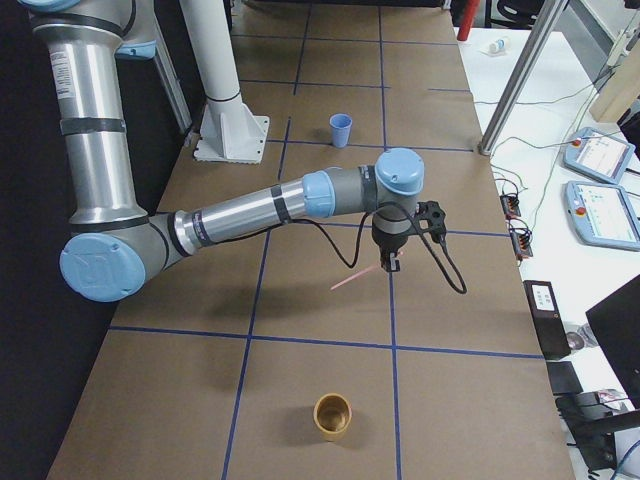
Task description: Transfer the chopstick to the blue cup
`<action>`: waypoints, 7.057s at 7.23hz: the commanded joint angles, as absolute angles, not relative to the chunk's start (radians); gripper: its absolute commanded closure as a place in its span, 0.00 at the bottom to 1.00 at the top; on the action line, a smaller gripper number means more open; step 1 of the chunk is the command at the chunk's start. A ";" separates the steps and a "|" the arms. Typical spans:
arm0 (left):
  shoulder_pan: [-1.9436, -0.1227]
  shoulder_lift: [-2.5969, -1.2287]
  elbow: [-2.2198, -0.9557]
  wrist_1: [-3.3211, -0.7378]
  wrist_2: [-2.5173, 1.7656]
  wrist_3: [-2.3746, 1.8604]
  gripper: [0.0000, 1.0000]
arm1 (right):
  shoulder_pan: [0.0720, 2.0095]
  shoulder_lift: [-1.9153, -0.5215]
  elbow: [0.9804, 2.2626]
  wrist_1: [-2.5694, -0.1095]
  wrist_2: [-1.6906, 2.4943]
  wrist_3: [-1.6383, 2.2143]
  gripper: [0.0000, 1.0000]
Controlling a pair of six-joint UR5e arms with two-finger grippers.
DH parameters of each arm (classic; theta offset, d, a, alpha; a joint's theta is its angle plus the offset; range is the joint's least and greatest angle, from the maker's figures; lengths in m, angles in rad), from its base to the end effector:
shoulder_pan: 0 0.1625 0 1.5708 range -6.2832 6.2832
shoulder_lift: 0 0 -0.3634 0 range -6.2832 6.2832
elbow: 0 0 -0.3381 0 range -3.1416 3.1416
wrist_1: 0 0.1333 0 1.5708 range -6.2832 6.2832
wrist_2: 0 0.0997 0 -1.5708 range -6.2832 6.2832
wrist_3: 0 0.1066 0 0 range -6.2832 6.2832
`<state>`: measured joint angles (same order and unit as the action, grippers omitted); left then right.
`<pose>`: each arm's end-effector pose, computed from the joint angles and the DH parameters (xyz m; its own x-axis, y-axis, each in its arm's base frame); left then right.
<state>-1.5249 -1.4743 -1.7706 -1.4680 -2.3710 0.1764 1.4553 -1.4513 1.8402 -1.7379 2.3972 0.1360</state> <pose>-0.0384 -0.4032 0.5635 0.6770 0.2071 -0.7063 -0.1673 0.9778 0.1264 0.0004 -0.4725 0.4436 0.6636 -0.1052 0.7407 0.0227 0.9924 0.1207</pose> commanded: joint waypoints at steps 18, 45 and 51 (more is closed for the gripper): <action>-1.523 -1.479 -1.792 -1.468 -2.373 0.176 0.00 | 0.557 -0.678 1.694 -1.881 1.749 1.611 0.96; -1.523 -1.470 -1.738 -1.456 -2.355 0.173 0.00 | 1.537 -1.707 1.732 -1.709 2.318 -0.221 0.00; -1.523 -1.470 -1.738 -1.454 -2.355 0.173 0.00 | 1.537 -1.709 1.730 -1.709 2.318 -0.221 0.00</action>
